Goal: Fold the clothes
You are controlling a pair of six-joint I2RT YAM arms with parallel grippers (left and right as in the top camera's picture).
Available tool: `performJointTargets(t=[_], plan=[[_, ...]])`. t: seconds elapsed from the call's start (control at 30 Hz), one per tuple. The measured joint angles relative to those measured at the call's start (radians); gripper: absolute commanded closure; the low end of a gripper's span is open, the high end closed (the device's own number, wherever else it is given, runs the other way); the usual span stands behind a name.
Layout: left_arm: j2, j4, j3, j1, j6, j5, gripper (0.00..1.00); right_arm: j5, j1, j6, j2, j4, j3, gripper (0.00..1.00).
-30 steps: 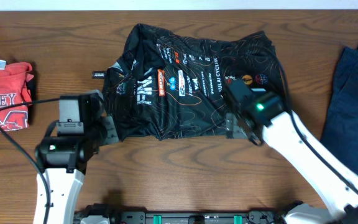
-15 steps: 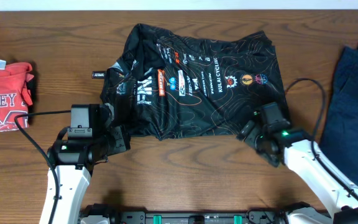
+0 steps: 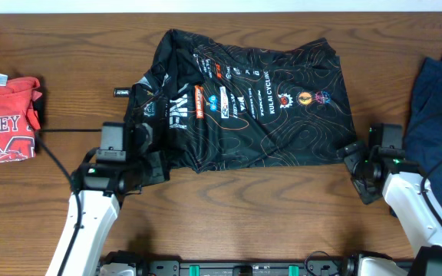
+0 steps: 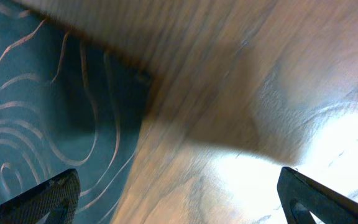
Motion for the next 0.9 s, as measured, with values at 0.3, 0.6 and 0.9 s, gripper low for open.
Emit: performJointTargets(t=[0.3, 0.6, 0.9], plan=[[0.043, 0.029, -0.005, -0.05, -0.023, -0.001, 0.45, 0.005, -0.026, -0.051, 0.029, 0.174, -0.071, 0.12], [0.043, 0.03, -0.009, -0.051, -0.029, -0.001, 0.46, -0.005, -0.027, -0.105, 0.139, 0.377, -0.055, 0.52], [0.043, 0.063, -0.053, -0.051, -0.107, -0.059, 0.51, -0.062, -0.03, -0.118, 0.192, 0.399, -0.041, 0.99]])
